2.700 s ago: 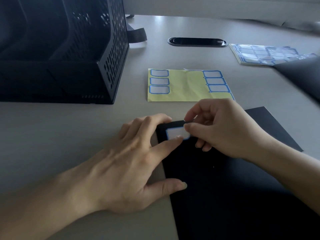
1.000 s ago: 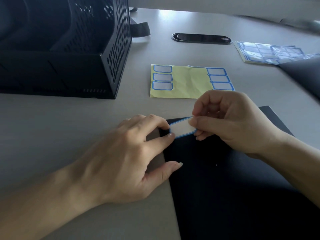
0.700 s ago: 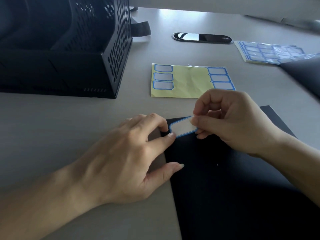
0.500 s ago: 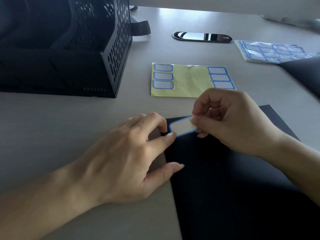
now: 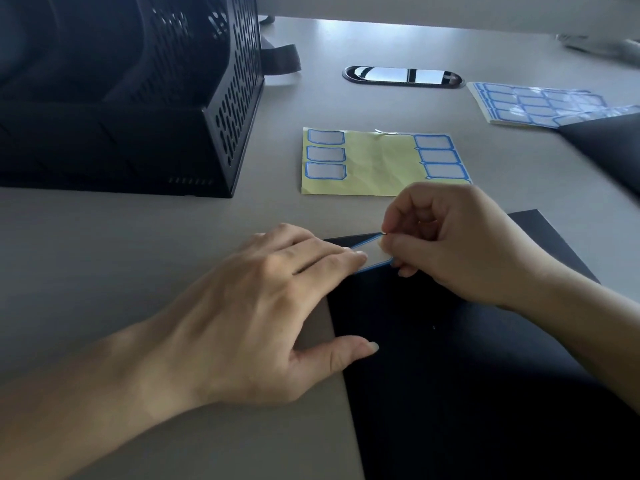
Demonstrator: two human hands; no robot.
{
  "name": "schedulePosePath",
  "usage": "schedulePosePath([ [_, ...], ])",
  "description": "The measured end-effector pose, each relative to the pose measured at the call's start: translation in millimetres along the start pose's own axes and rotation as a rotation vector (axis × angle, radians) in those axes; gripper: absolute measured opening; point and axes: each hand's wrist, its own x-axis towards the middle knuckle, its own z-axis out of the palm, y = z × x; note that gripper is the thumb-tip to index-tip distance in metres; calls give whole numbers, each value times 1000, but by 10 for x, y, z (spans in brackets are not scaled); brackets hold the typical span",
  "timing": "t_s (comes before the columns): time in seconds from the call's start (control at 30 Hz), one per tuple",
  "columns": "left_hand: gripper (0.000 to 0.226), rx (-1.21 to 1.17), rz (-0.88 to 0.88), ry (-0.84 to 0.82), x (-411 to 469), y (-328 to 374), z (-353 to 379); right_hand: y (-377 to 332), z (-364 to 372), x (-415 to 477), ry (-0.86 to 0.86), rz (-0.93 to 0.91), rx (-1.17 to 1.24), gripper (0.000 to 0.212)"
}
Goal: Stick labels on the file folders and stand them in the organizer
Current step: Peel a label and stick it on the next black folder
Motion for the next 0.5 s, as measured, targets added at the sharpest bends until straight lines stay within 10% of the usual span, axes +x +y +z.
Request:
schedulePosePath([
  [0.5, 75, 7, 24, -105, 32, -15, -24, 8, -4, 23, -13, 19, -37, 14],
])
